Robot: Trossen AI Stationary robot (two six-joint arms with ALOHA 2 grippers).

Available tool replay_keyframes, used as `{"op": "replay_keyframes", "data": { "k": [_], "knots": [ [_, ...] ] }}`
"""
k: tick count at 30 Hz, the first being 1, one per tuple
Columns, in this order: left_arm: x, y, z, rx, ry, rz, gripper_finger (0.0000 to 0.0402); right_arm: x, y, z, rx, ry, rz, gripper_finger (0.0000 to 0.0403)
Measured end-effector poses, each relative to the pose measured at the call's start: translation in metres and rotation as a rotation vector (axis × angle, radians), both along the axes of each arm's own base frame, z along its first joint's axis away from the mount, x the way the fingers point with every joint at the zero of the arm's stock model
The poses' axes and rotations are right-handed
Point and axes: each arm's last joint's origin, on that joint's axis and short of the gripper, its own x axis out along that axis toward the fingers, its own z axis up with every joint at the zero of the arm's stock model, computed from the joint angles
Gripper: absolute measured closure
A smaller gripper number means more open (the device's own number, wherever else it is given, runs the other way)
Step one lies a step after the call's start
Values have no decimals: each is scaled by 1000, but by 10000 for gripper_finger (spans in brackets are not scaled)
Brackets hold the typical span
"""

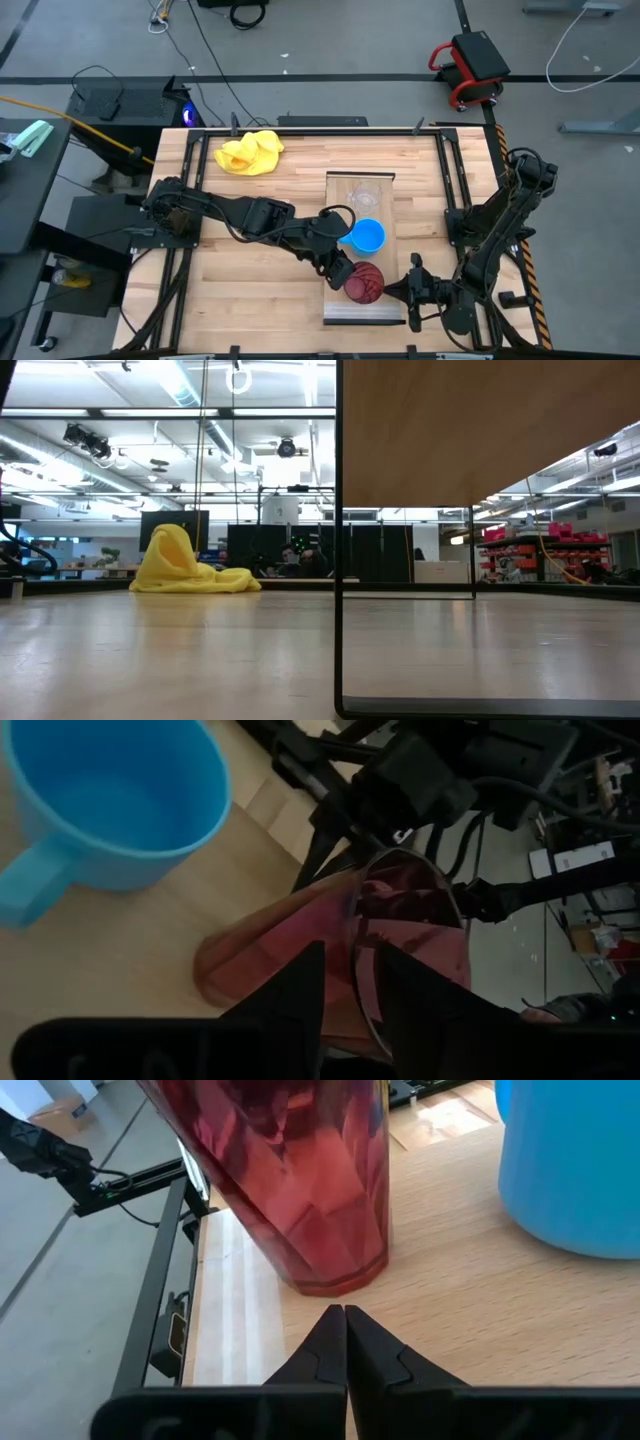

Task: Stack small to large cups/mugs on shelf
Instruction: Put the red cup on the shelf

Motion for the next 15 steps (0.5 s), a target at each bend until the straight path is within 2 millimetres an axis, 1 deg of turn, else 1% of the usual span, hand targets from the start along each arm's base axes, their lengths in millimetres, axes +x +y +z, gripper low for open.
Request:
{"op": "replay_keyframes", "data": {
  "k": [6,9,15],
  "knots": [
    [-3,1,7,6,-40,-13,303,0,0,0,1,0,1,399],
    [-9,3,15,15,-57,-22,305,-1,1,0,2,-1,3,399],
    [-29,10,32,30,-60,-10,308,-1,2,1,17,-10,7,399]
  ]
}}
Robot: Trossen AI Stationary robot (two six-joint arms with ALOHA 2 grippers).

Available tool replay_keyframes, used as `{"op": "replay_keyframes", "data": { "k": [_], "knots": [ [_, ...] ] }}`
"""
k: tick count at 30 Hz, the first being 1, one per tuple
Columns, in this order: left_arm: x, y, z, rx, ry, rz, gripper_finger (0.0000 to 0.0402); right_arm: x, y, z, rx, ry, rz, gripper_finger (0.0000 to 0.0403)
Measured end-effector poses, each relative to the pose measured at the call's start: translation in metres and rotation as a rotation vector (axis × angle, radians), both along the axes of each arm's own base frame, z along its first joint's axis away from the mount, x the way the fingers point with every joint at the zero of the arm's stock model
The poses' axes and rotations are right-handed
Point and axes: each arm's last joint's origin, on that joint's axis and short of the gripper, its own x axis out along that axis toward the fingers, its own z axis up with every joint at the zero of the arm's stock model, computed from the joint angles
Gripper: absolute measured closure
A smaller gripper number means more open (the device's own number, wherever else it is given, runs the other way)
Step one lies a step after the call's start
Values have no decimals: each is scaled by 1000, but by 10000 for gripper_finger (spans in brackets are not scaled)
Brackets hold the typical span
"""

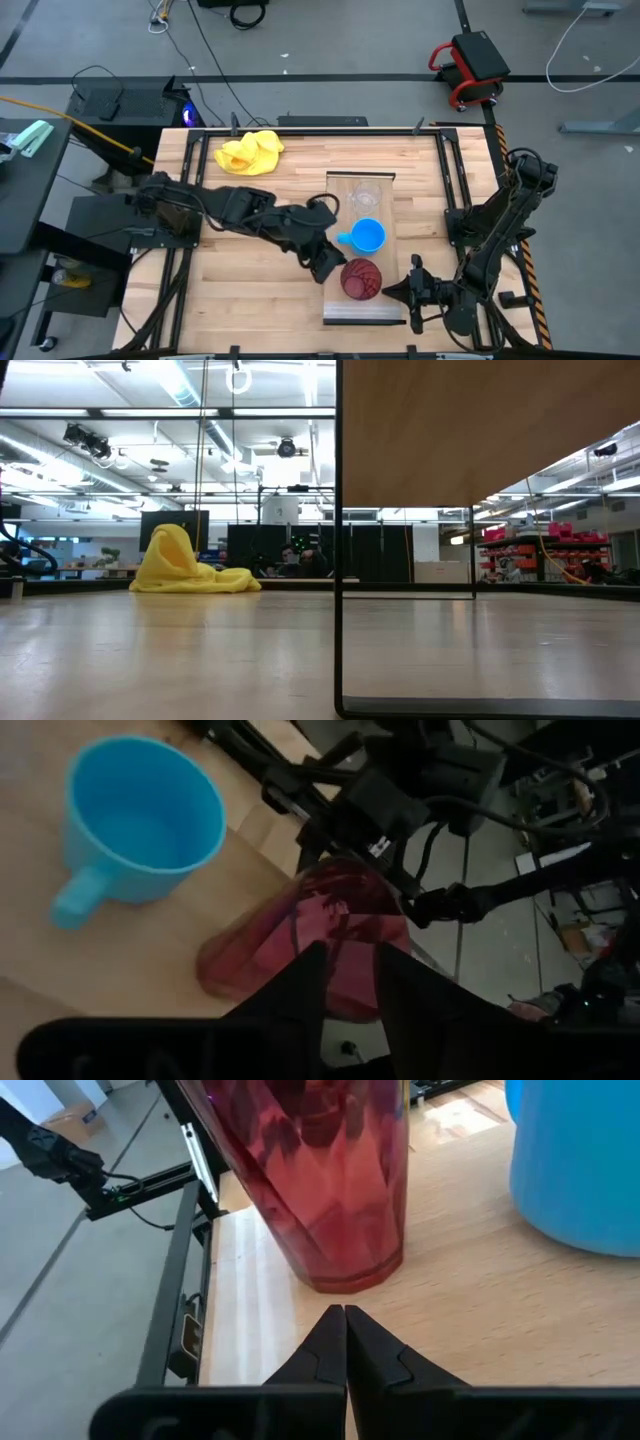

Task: Stack small to large cups/mugs on shelf
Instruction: Put the red cup on the shelf

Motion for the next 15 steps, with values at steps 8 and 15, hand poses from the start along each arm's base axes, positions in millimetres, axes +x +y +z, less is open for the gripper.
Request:
{"op": "replay_keyframes", "data": {
  "k": [8,15],
  "knots": [
    [-38,-10,-7,115,229,63,325,-1,2,1,36,-14,0,399],
    [-41,-37,-61,225,403,205,325,-1,2,2,52,-25,-23,399]
  ]
}}
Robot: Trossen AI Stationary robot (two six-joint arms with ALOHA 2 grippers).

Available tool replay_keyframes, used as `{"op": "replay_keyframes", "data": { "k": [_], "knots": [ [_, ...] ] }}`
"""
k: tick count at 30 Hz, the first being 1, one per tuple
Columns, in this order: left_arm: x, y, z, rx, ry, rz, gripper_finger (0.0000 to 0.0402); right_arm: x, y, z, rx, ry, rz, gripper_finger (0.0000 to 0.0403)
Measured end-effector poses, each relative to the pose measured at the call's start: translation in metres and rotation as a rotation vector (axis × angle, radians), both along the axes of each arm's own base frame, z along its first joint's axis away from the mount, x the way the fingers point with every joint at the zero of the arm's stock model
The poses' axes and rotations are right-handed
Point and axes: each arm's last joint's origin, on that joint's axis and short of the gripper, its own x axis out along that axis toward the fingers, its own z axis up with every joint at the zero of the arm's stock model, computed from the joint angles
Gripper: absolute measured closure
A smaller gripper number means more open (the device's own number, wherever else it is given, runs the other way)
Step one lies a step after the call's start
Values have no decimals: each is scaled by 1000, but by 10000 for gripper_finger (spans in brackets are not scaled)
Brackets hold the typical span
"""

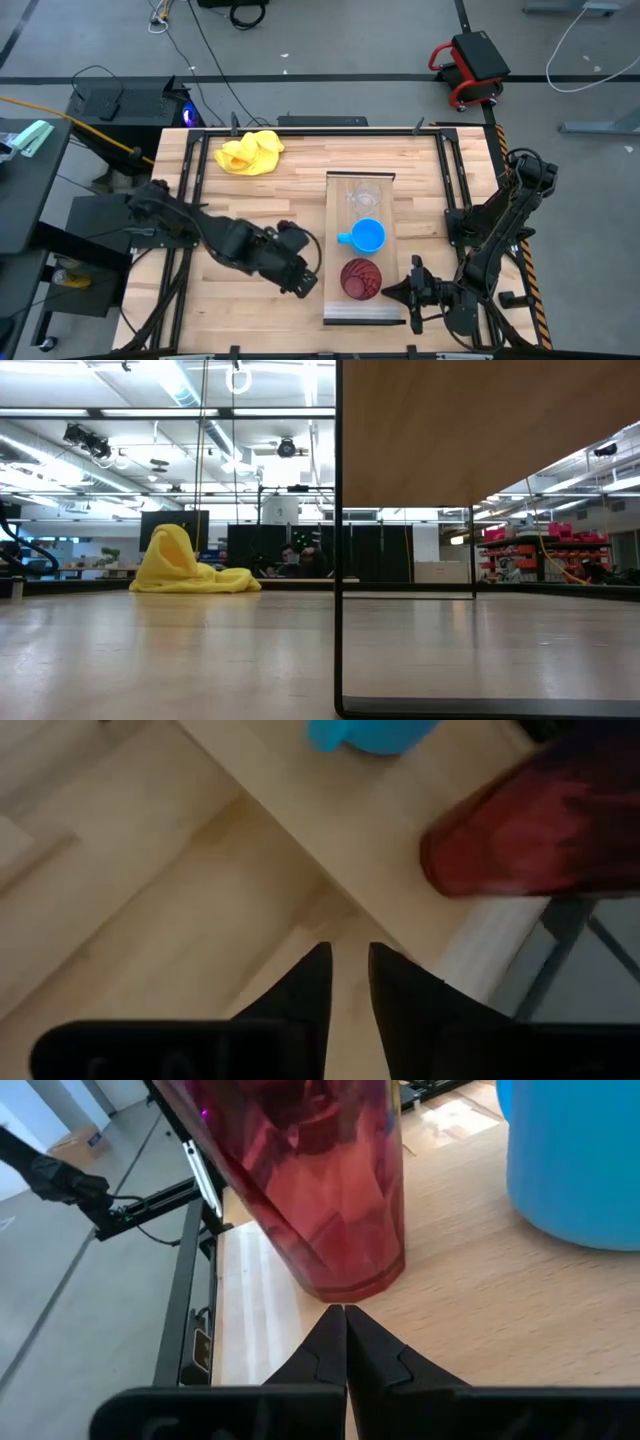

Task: Stack small to large cups/mugs on shelf
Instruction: Put the red cup on the shelf

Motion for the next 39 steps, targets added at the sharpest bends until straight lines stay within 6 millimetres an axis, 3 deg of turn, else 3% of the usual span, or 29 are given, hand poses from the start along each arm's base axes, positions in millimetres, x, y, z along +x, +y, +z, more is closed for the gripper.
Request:
{"op": "replay_keyframes", "data": {
  "k": [6,11,22,39],
  "knots": [
    [16,-12,-44,8,-78,-71,318,3,-2,0,25,-7,-29,398],
    [28,-11,-60,-24,-176,-95,319,7,-5,1,57,-13,-55,398],
    [46,-6,-51,-88,-360,-147,321,11,-9,1,74,-16,-82,398],
    [54,-1,-52,-134,-382,-162,313,11,-9,1,56,-13,-75,398]
  ]
}}
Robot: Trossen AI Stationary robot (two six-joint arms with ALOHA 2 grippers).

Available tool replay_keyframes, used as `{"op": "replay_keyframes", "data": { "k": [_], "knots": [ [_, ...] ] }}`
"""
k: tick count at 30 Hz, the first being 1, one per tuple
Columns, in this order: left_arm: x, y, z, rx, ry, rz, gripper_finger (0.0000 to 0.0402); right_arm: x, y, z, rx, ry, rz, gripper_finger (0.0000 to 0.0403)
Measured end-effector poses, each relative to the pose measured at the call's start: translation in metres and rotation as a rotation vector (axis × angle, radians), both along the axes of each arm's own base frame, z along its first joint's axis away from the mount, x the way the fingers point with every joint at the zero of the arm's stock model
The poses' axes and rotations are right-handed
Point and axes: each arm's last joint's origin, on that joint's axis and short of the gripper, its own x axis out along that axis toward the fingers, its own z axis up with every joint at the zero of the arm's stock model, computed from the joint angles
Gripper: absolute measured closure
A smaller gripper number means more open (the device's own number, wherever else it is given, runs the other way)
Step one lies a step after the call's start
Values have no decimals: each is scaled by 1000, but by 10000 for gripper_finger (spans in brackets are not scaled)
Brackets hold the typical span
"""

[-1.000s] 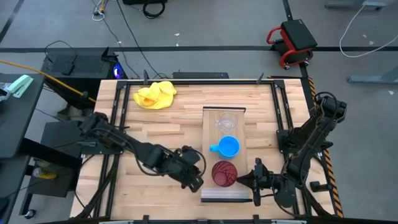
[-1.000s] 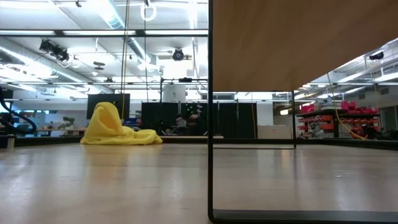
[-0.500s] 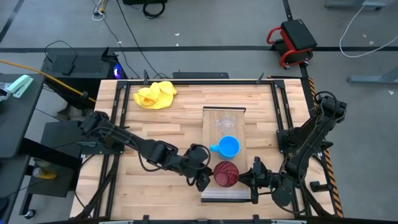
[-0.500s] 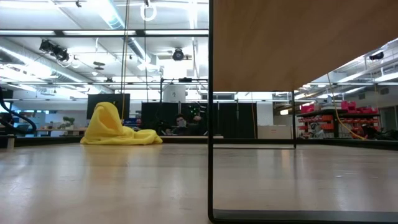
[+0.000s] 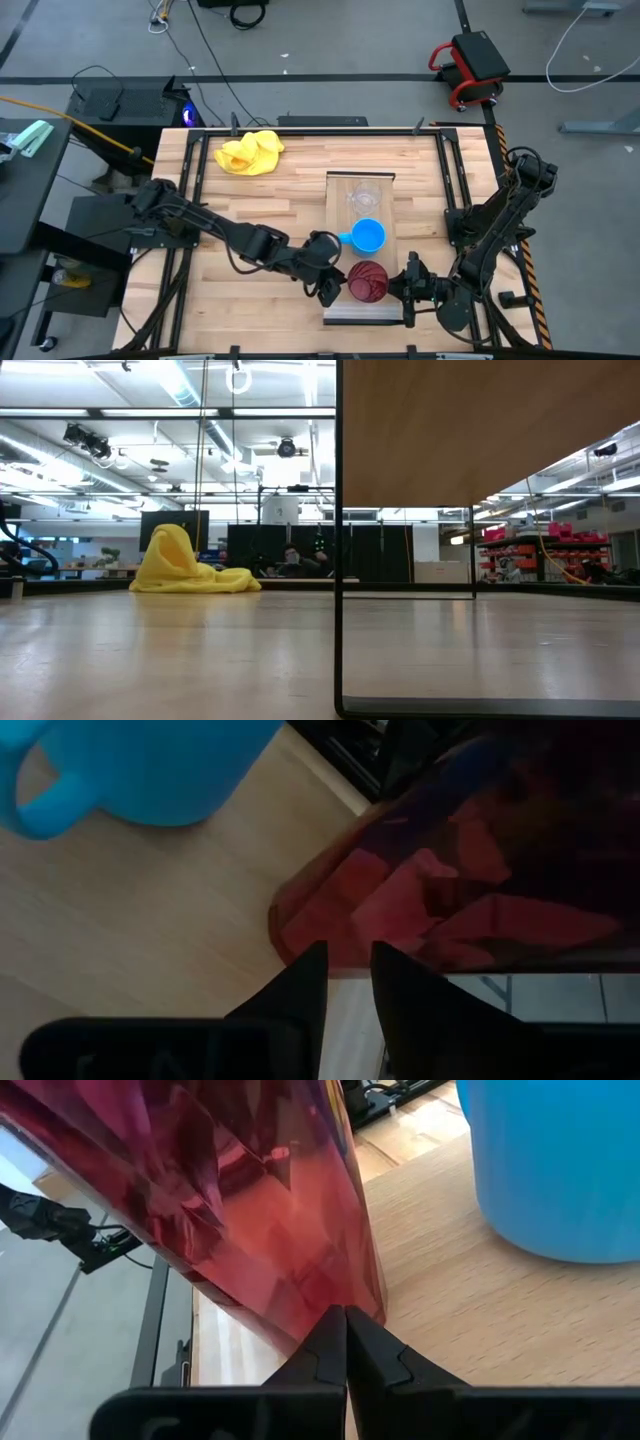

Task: Stack small to large cups/mugs on shelf
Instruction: Put the red cup on the shelf, then return to Home Position

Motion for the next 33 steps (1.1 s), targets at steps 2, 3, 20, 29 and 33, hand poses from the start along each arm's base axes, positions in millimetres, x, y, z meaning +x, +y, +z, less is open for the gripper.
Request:
{"op": "replay_keyframes", "data": {
  "k": [2,3,20,29,33],
  "knots": [
    [4,1,-3,-9,1,-4,312,0,0,0,0,0,1,398],
    [5,1,-5,-13,6,-10,313,0,0,0,0,1,1,398],
    [10,6,-11,-1,21,-21,310,0,0,0,19,1,-9,398],
    [-3,8,-11,56,119,-42,323,-14,1,-3,61,44,-12,398],
    [-17,9,-3,80,167,-49,330,-29,0,0,125,58,-29,398]
  ]
}}
